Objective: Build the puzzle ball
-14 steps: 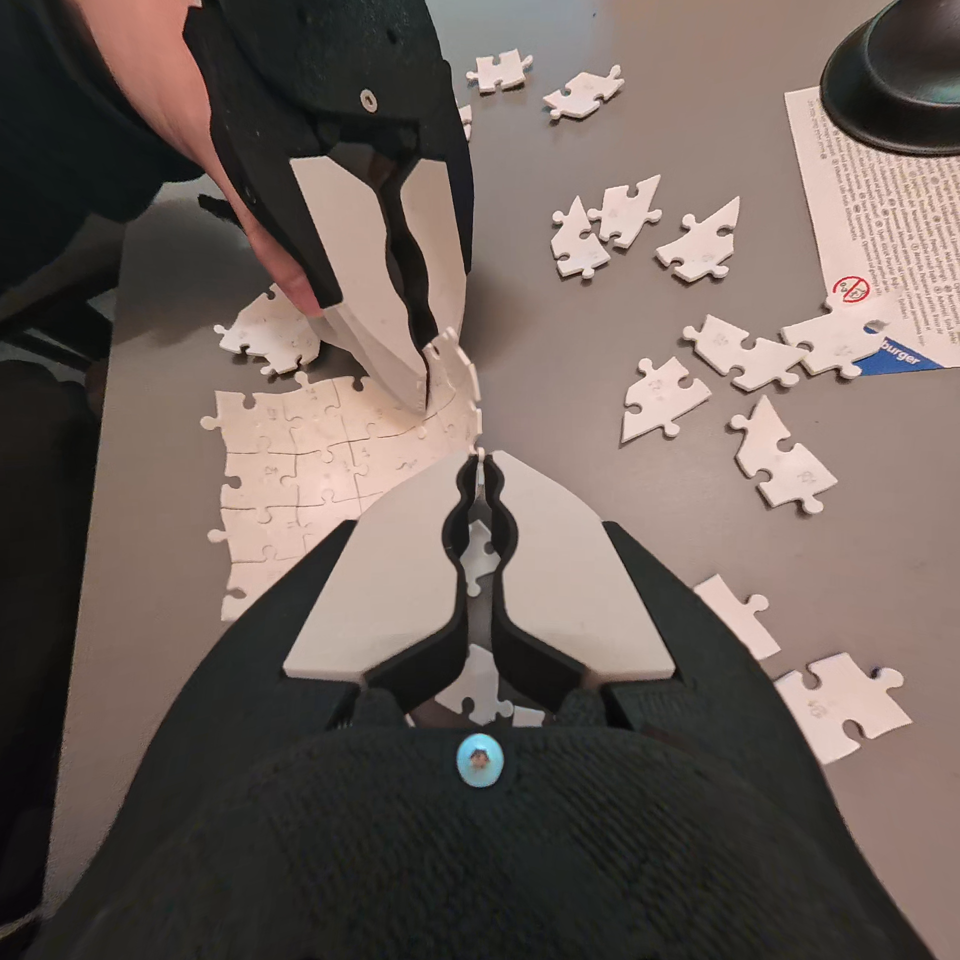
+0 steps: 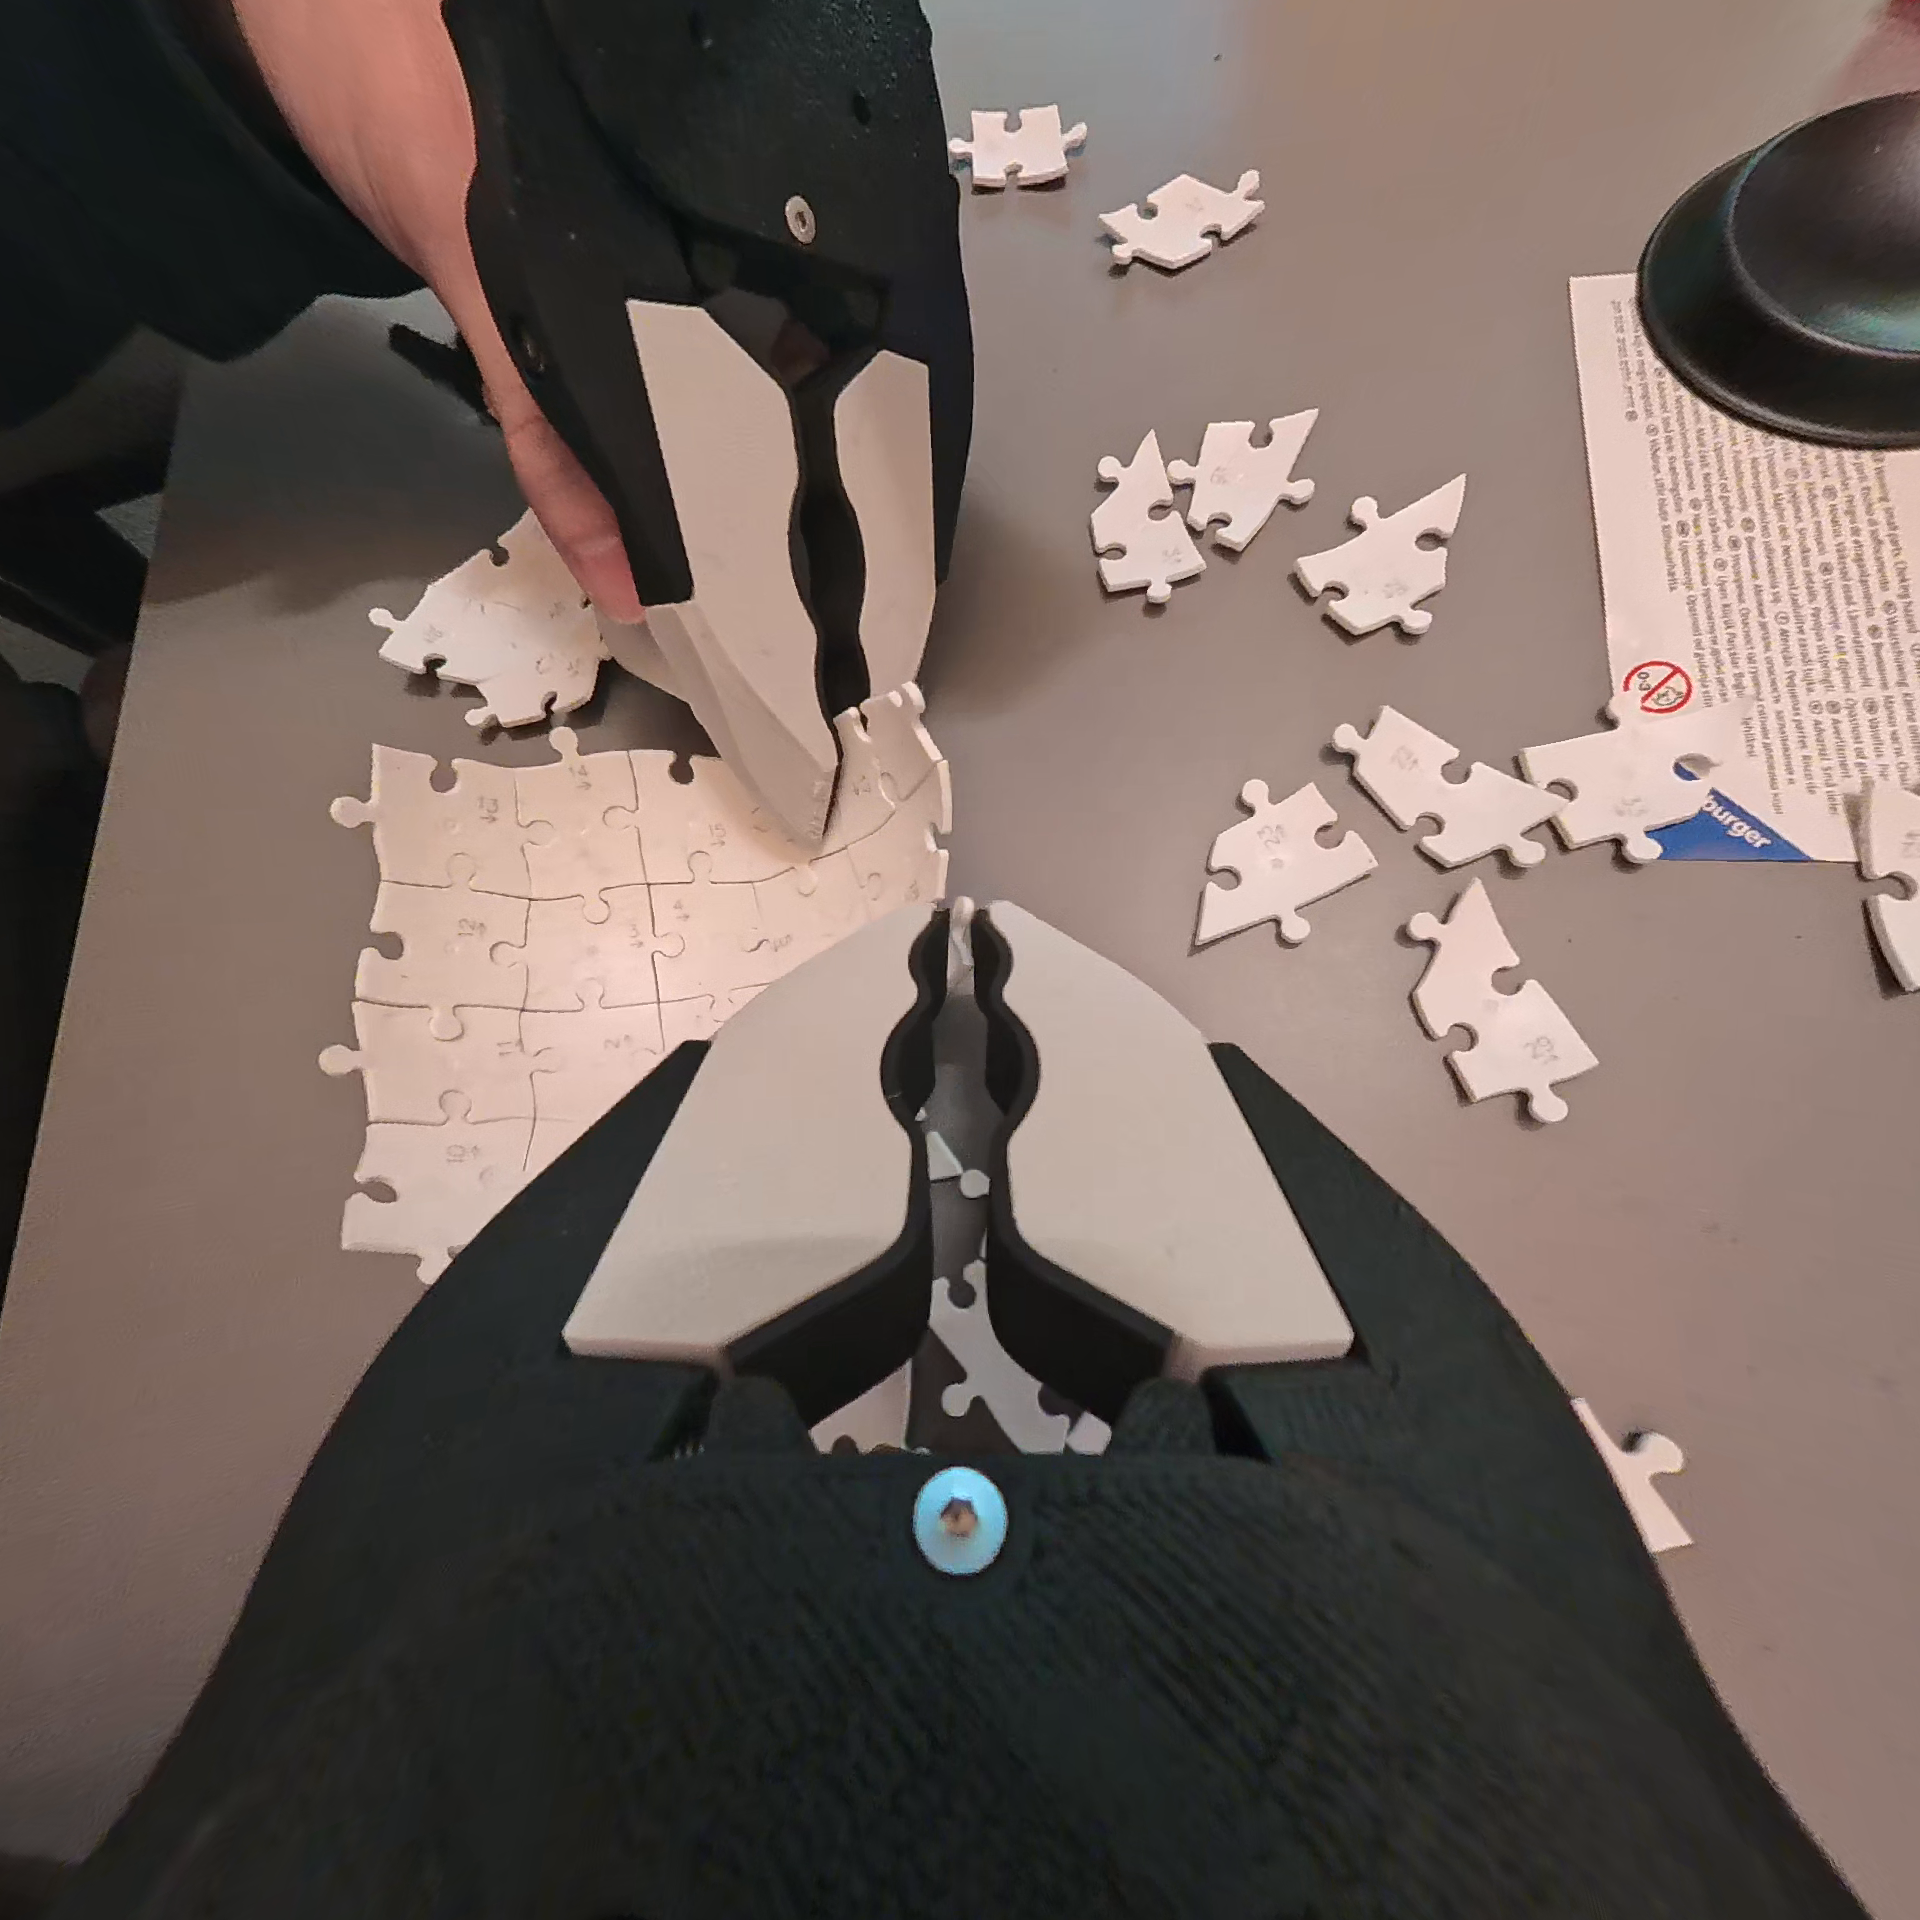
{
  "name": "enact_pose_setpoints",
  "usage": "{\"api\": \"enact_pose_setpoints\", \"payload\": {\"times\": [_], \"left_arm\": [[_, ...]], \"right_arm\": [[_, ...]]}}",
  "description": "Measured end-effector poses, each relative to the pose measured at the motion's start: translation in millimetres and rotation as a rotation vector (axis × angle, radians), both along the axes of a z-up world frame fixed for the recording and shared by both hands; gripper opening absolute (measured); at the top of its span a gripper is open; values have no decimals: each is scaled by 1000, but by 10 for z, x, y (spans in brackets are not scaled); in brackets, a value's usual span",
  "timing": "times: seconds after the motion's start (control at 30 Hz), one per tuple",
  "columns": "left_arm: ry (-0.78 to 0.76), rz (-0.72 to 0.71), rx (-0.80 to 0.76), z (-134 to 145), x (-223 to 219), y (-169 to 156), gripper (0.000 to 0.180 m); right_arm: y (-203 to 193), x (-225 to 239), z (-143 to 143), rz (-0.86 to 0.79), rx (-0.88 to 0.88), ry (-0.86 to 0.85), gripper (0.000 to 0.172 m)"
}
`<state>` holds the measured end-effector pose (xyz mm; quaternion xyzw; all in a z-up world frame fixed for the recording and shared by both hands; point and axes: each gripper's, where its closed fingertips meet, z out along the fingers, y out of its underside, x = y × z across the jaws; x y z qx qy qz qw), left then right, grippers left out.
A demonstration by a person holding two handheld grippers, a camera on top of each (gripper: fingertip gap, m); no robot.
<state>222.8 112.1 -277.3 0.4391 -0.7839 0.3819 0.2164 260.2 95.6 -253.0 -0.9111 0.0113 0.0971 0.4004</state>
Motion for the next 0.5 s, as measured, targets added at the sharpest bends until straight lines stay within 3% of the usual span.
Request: {"api": "enact_pose_setpoints", "payload": {"times": [0.03,0.5], "left_arm": [[-2,-3,2,-1,1,0,2],[55,17,-17,-5,27,-12,2]], "right_arm": [[3,-8,1,5,0,11,4],[16,-7,-5,108,24,-72,4]]}}
